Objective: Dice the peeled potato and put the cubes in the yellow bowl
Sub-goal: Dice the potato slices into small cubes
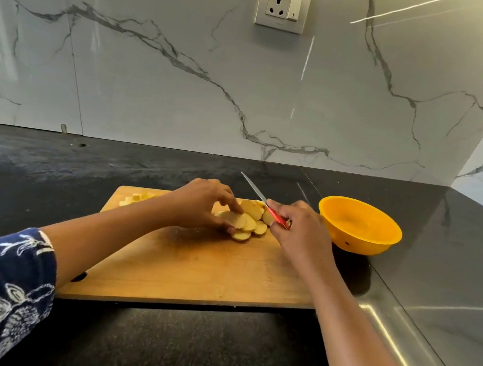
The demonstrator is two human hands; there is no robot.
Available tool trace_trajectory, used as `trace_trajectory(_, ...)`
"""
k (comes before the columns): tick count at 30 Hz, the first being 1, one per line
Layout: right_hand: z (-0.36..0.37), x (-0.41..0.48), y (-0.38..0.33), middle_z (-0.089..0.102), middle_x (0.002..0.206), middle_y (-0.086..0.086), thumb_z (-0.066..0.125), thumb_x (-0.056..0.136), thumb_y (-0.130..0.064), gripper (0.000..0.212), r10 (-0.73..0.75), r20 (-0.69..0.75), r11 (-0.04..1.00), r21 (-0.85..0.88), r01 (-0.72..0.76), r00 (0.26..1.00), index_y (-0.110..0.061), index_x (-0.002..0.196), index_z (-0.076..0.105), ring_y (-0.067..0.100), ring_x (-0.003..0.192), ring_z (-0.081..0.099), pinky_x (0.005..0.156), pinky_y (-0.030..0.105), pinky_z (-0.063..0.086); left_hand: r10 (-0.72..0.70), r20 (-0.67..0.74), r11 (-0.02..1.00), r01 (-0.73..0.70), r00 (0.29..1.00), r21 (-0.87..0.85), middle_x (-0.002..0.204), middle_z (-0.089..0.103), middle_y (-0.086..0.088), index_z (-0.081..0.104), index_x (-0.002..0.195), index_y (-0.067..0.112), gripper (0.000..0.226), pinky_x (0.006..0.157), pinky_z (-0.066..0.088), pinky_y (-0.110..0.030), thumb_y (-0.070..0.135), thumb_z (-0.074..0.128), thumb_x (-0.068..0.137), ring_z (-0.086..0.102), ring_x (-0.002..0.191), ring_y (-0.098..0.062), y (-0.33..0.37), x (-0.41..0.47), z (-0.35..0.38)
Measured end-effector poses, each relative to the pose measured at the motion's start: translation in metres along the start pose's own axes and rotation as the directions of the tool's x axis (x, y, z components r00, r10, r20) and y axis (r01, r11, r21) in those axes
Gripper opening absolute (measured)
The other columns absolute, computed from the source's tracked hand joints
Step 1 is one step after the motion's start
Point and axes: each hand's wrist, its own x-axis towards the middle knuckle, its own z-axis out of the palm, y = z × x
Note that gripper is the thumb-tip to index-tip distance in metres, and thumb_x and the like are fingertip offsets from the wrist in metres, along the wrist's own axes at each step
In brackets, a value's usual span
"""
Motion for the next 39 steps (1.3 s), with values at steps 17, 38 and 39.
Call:
trace_trajectory(17, -0.007, -0.027, -0.032, 0.068, 0.113, -0.003, 0.057, 0.095, -0.029, 0.040, -0.033, 0.100, 0.995, 0.101, 0.022, 0.994, -0.025, 0.134, 0.055, 0.007, 0.087, 0.057, 0.068, 0.016, 0.043, 0.114, 0.040, 0.976, -0.104, 0.993, -0.190, 0.118, 0.055, 0.026, 0.053, 0.114, 0.051, 0.040, 0.097, 0.036, -0.013, 0.031, 0.069, 0.083, 0.047, 0.113, 0.006, -0.028, -0.090, -0.017)
trace_trajectory(38, -0.004, -0.078, -0.089, 0.063, 0.112, -0.011, 0.040, 0.100, -0.037, 0.049, -0.148, 0.237, 0.980, -0.092, 0.174, 0.960, -0.038, 0.147, 0.028, 0.011, 0.095, 0.056, 0.075, 0.027, 0.046, 0.331, -0.329, 0.944, -0.306, 0.885, 0.125, 0.097, 0.072, 0.007, 0.075, 0.099, 0.022, 0.053, 0.066, 0.059, -0.028, 0.053, 0.032, 0.096, 0.069, 0.083, -0.007, -0.026, -0.105, 0.008)
trace_trajectory(39, -0.003, -0.077, -0.090, 0.064, 0.112, -0.011, 0.040, 0.100, -0.037, 0.049, -0.156, 0.237, 0.979, -0.095, 0.182, 0.959, -0.038, 0.147, 0.028, 0.011, 0.094, 0.056, 0.075, 0.027, 0.046, 0.343, -0.326, 0.939, -0.316, 0.881, 0.133, 0.098, 0.072, 0.007, 0.074, 0.100, 0.022, 0.053, 0.065, 0.058, -0.027, 0.052, 0.030, 0.097, 0.069, 0.083, -0.007, -0.026, -0.105, 0.007)
